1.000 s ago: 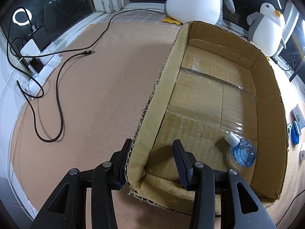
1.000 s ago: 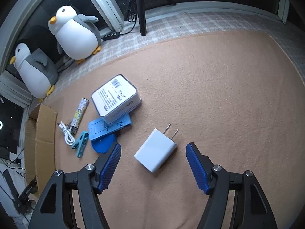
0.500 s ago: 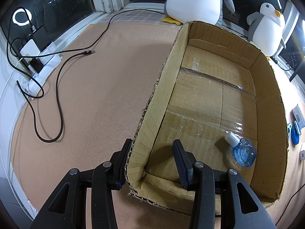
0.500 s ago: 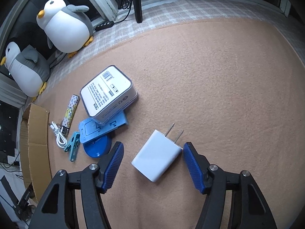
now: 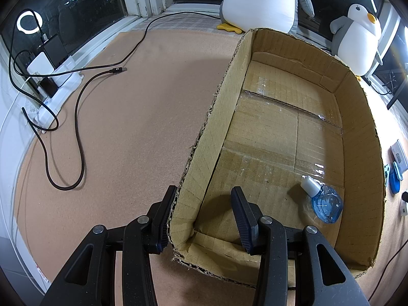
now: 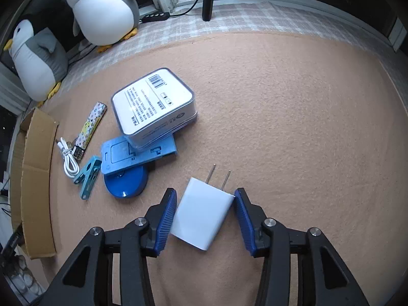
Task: Organize rigid objects
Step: 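Return the right tool and grasp the white USB charger, then carry the white charger into the box and open the right tool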
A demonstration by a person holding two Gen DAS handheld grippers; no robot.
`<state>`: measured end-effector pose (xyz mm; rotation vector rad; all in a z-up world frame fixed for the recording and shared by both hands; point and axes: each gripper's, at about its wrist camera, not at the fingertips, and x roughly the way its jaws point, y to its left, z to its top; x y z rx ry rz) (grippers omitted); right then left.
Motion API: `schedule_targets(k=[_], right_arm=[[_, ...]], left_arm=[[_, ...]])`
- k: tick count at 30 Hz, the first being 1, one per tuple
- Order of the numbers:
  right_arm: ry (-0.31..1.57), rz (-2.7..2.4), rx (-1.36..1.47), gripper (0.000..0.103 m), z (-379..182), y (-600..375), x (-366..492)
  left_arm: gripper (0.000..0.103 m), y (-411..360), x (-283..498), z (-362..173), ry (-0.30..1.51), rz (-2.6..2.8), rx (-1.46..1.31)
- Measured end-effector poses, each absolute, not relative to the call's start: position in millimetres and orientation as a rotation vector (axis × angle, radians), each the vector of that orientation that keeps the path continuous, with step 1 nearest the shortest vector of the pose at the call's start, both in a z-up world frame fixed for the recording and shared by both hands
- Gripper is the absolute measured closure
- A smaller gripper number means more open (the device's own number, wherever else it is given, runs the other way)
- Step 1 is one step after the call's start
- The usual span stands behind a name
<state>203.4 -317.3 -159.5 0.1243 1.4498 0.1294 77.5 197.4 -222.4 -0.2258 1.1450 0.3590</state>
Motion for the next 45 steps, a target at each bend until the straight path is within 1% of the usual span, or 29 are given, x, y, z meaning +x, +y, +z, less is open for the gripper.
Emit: schedule_targets(k=[7, 15, 22, 35, 39, 45], right_arm=[[1.44, 0.167, 0.105, 0.067, -155.3, -312.5, 193.8], [1.415, 0.204, 0.09, 0.068, -146.0, -305.3, 185.7], [1.363, 0.267, 0.073, 0.068, -119.9, -283.0, 182.0], [1.216, 0.538, 0.033, 0.068, -47.2, -165.4, 184.2], [1.175, 0.62, -0.008, 0.068, -37.4, -120.0, 181.3], [1.176, 0.686, -0.071, 0.068, -48.1, -68.5, 178.5]], left_arm=[[0.057, 197.2, 77.5, -222.4, 1.144, 0.359, -0.227], [0.057, 197.0, 77.5, -222.6, 1.144, 0.359, -0.227], [0.057, 197.1, 77.5, -222.6, 1.144, 0.358, -0.227], [0.057, 196.5, 77.4, -222.9, 1.144, 0.359, -0.23], [0.057, 196.6, 77.4, -223.0, 1.144, 0.358, -0.229], [0.057, 196.0, 77.7, -223.1, 1.143, 0.358, -0.232]])
